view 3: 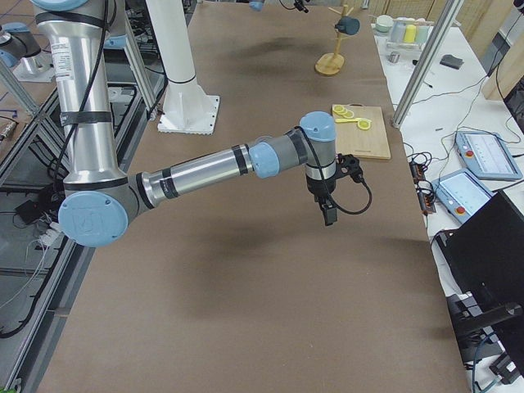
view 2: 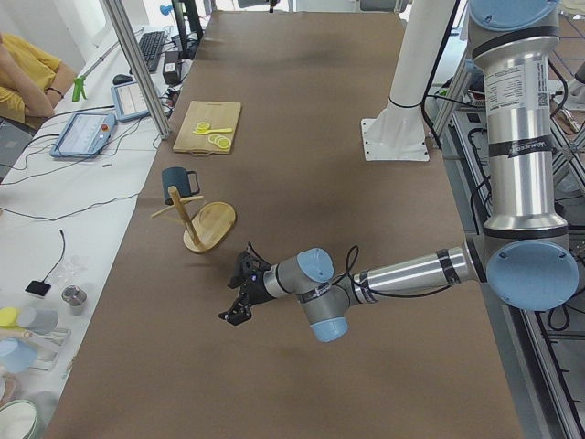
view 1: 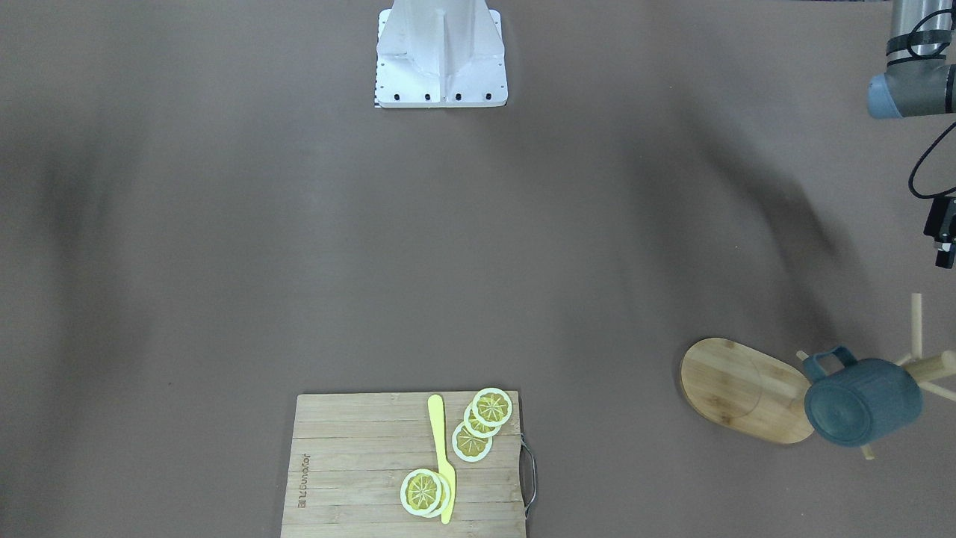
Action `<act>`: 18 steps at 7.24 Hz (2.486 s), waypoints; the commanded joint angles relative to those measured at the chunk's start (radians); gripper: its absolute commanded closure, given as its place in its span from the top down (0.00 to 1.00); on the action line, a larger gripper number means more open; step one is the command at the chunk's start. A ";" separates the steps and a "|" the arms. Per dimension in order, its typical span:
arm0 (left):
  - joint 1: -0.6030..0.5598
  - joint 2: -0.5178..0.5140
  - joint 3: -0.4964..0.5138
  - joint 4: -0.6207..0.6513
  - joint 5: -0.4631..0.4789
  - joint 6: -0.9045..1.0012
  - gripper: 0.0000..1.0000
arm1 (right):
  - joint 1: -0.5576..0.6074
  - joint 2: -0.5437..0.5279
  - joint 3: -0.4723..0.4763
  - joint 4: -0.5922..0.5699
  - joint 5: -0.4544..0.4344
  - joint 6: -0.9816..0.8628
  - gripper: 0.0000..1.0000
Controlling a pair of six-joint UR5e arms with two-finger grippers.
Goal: Hang cup on storage rack
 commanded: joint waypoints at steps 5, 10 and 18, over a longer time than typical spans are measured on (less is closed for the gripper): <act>-0.292 -0.157 -0.024 0.675 -0.141 0.603 0.98 | 0.036 -0.042 -0.131 -0.003 0.018 -0.085 1.00; -0.340 -0.185 -0.027 0.911 -0.823 0.300 0.98 | 0.035 -0.041 -0.173 -0.003 0.146 -0.084 1.00; -0.323 -0.106 -0.129 0.913 -0.771 0.367 0.98 | 0.035 -0.042 -0.162 0.002 0.173 -0.081 1.00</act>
